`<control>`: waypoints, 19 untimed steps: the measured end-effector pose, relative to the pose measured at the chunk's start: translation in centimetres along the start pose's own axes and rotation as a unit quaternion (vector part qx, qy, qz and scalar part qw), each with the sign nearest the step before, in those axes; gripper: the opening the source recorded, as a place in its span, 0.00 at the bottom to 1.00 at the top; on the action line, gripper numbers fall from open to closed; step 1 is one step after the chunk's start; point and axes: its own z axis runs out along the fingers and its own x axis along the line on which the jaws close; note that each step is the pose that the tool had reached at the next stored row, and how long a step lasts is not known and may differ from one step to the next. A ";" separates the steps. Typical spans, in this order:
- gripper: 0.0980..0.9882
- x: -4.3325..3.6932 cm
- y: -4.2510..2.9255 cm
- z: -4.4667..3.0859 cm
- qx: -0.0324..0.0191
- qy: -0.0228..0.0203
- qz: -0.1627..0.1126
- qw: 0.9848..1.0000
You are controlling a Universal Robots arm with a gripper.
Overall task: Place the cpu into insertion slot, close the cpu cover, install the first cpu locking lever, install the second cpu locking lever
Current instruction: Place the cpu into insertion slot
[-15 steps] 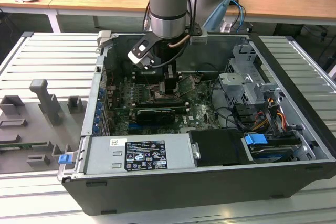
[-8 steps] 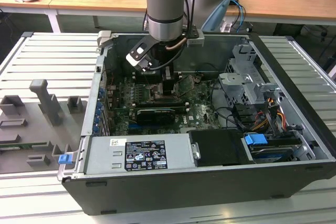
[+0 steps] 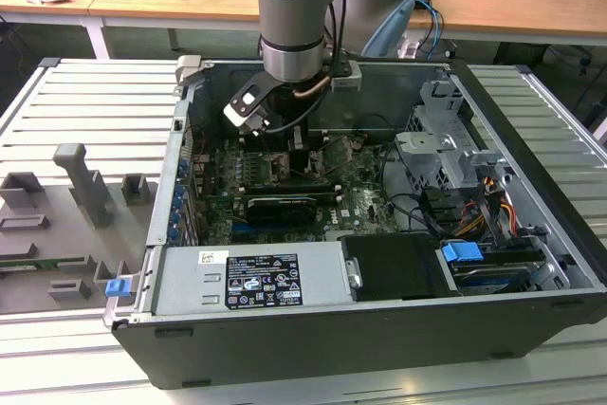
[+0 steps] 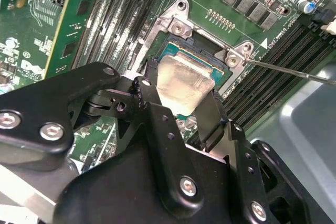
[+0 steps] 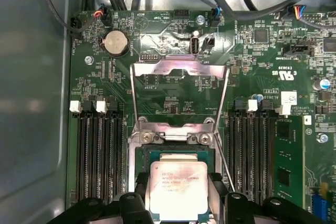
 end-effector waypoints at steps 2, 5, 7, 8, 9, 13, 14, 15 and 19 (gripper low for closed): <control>0.48 0.05 -0.01 0.18 0.000 0.000 0.000 1.000; 0.48 0.10 -0.04 0.51 0.000 0.000 0.000 1.000; 0.48 0.09 -0.04 0.52 0.000 0.000 0.000 1.000; 0.48 0.10 -0.04 0.53 0.000 0.000 0.000 1.000; 0.48 0.09 -0.04 0.53 0.000 0.000 0.000 1.000; 0.57 0.09 -0.04 0.56 0.000 0.000 0.000 1.000; 0.57 0.10 -0.04 0.56 0.000 0.000 0.000 1.000; 0.57 0.09 -0.04 0.56 0.000 0.000 0.000 1.000; 0.57 0.11 0.01 -0.16 0.000 0.000 0.000 1.000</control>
